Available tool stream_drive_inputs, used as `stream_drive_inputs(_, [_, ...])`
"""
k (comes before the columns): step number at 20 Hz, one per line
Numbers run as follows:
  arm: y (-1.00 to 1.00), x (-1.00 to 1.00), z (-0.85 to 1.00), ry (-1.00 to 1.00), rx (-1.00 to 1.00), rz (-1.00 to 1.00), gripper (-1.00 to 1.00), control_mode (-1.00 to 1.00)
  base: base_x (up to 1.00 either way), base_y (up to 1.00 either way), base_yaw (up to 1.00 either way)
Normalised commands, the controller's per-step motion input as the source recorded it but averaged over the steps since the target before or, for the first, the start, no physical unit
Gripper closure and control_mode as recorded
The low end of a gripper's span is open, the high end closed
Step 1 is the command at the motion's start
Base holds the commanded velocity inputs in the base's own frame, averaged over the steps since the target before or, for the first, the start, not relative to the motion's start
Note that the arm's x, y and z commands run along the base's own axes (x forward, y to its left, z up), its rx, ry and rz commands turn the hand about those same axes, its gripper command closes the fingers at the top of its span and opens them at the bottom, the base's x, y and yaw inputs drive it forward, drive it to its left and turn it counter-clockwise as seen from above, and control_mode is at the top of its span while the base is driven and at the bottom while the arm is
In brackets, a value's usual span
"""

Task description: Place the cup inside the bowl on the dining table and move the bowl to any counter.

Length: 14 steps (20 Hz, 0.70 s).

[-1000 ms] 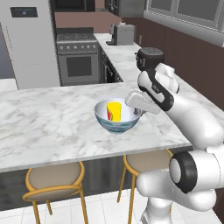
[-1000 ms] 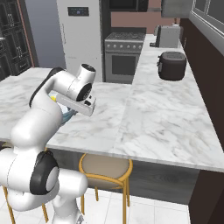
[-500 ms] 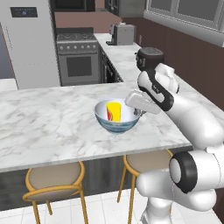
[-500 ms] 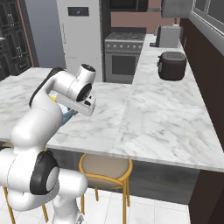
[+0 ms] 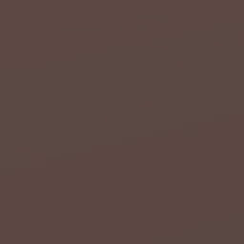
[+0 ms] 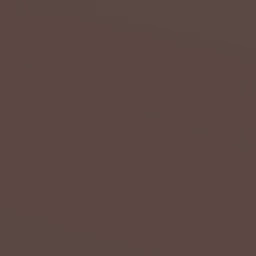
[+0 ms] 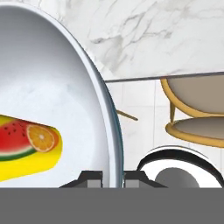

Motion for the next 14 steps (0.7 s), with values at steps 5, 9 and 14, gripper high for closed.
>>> stream_drive_inputs(5, [0.0, 0.0, 0.0, 0.0, 0.0, 0.0, 1.0, 1.0, -0.54, 0.27, 0.0])
stream_drive_inputs(9, [0.0, 0.0, 0.0, 0.0, 0.0, 0.0, 1.0, 1.0, -0.24, 0.38, 0.0])
stream_drive_inputs(14, [0.0, 0.0, 0.0, 0.0, 0.0, 0.0, 1.0, 1.0, -0.17, 0.51, 0.0])
